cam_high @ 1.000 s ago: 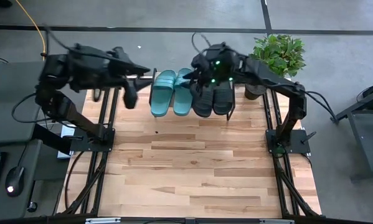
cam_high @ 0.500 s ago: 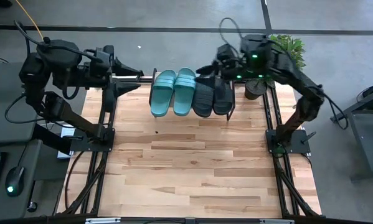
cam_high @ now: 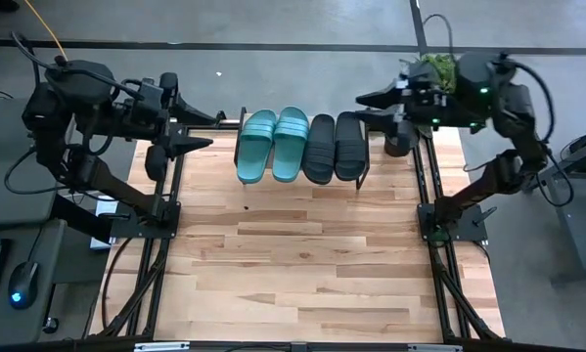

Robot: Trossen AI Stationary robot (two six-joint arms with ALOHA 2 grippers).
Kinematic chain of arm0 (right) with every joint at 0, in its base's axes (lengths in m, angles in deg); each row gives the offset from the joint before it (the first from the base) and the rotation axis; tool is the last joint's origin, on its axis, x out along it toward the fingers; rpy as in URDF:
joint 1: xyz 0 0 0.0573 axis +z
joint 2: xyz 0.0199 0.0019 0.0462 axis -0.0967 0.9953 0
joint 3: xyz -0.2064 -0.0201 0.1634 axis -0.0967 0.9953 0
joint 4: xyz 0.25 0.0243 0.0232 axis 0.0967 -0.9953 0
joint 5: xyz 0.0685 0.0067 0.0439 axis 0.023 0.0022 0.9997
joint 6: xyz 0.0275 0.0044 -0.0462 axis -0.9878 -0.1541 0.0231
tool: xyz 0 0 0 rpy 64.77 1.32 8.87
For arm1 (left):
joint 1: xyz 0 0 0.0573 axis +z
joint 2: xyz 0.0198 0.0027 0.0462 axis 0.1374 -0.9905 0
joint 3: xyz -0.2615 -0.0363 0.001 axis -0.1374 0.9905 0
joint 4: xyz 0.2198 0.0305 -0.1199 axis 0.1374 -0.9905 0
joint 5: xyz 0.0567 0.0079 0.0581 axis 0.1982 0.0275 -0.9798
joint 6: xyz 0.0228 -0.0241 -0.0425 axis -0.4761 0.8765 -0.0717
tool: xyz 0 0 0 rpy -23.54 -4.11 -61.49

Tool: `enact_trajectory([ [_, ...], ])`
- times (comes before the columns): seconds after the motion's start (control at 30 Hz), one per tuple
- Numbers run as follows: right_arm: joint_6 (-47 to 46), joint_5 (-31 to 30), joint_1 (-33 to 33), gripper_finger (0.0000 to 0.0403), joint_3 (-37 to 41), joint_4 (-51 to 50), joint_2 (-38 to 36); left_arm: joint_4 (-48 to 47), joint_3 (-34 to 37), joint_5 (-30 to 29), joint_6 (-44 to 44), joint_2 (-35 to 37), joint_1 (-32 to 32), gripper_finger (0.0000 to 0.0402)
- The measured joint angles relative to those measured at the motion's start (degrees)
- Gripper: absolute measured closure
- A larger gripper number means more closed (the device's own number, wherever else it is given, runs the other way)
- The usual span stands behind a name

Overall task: Pick and place slides into the shelf
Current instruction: Return to Home Position

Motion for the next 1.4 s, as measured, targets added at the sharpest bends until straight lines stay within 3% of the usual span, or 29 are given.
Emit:
enact_trajectory([
  [0.3,0.0,-1.2,2.6,0.0233,0.1,-0.9,-3.3,2.8,8.6,0.1,0.5,5.7,0.0,0.0213],
  [0.47,-0.2,-1.4,3.4,0.0233,0.1,-1.8,-4.2,12.5,21.0,0.1,3.0,12.3,0.0,0.0213],
  [0.8,-1.8,-8.0,6.8,0.0233,0.1,-5.9,-6.9,37.0,49.6,2.2,7.4,26.6,0.0,0.0213],
  [1.07,-1.8,-12.9,11.1,0.0233,0.8,-7.0,-10.1,44.4,58.2,1.7,9.1,32.9,0.0,0.0213],
  [1.27,-4.2,-19.3,13.4,0.0233,14.1,-4.3,-18.6,41.6,58.4,0.8,8.5,35.2,0.0,0.0213],
  [1.4,-4.1,-19.7,13.5,0.0233,29.5,9.2,-26.9,40.0,58.4,-0.7,8.6,36.1,0.0,0.0213],
])
